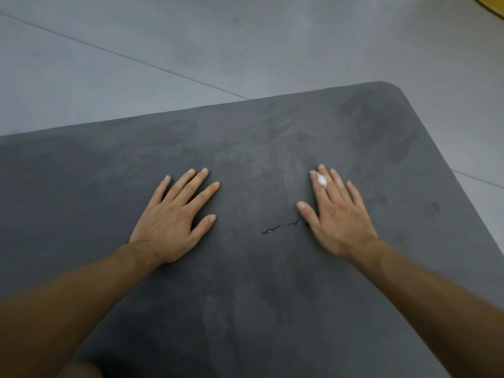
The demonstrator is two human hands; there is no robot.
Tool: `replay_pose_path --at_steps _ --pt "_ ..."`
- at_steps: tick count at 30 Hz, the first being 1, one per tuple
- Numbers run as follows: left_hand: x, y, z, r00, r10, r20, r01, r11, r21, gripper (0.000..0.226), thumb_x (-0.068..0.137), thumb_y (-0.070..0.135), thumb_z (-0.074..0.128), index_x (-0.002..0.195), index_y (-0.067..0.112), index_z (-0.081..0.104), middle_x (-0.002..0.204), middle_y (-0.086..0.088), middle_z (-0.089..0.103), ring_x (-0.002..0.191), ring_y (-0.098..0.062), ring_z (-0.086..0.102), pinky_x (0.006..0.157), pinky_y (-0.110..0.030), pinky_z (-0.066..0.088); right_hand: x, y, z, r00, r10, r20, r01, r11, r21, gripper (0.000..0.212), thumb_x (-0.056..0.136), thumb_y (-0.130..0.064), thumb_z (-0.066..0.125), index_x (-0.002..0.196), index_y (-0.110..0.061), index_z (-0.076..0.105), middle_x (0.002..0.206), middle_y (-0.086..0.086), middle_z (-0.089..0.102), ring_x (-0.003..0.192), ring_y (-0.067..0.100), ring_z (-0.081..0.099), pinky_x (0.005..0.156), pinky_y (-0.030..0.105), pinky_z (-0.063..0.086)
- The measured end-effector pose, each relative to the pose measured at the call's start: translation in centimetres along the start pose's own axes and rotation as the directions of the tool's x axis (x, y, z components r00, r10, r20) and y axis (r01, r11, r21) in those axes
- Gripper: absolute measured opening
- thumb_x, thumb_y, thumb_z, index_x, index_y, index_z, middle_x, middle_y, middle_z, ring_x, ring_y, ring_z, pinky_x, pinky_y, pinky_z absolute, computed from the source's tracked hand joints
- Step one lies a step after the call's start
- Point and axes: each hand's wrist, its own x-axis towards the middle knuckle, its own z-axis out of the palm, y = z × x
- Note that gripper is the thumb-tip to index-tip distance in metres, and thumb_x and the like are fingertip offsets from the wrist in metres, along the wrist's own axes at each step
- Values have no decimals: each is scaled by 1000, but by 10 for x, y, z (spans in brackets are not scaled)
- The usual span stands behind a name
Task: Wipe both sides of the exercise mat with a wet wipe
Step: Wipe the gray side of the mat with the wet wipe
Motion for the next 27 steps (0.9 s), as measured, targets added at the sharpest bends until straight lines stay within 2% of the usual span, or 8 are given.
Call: replay_pose_path --at_steps 4,8,10,13,17,19,23,27 --pt "1 1 0 1000 1 2 -1 1000 -8 67 105 63 16 165 34 10 174 5 1 160 -14 -3 128 -52 10 9 -25 -3 1000 -12 10 10 993 114 88 99 -67 7 166 -10 11 174 6 2 160 20 -1 130 36 4" --pt "-1 0 0 999 -33 -24 33 999 -29 70 104 66 19 165 34 14 174 4 3 160 -15 -2 129 -49 10 -23 -90 7 966 -257 -39 260 959 114 80 106 -59 21 164 -5 20 173 12 10 161 25 -3 130 45 10" --pt "-1 -1 0 998 -58 -37 55 997 -56 70 103 65 21 165 32 18 174 4 5 160 -15 0 129 -47 10 -49 -118 12 910 -415 -24 415 904 104 80 107 -62 24 164 -6 20 173 11 7 161 24 -5 128 44 9" --pt "-2 -7 -1 995 -86 -44 82 992 -93 70 103 64 22 164 31 21 174 4 8 160 -15 2 130 -45 10 -84 -140 21 767 -641 17 640 767 52 81 106 -66 29 163 -10 27 173 9 12 161 23 2 126 43 14" --pt "-11 -29 -3 995 -96 -26 94 993 -76 70 103 66 19 165 33 16 174 6 3 160 -12 -3 130 -44 7 -71 -126 22 681 -732 19 732 680 -42 75 106 -63 31 163 -14 29 173 5 15 161 20 6 125 41 17" --pt "-14 -37 -5 996 -88 -19 86 994 -68 70 103 66 19 165 34 14 174 7 2 160 -12 -4 130 -44 6 -42 -112 17 725 -688 7 688 725 -36 73 106 -61 31 164 -17 26 174 1 13 161 18 6 127 43 16" --pt "-15 -45 -6 997 -73 5 73 995 -70 71 103 68 17 165 36 9 174 8 -3 159 -11 -9 130 -45 3 27 -83 3 916 -398 -47 396 917 -35 73 105 -62 17 164 -20 26 173 -1 19 160 16 9 128 44 14" --pt "-15 -43 -8 996 -90 10 91 992 -85 72 102 70 17 165 36 9 174 8 -5 159 -11 -10 130 -47 3 75 -59 -12 985 -170 -12 171 985 20 80 101 -67 7 167 -21 10 174 -1 5 160 16 -3 130 41 4"
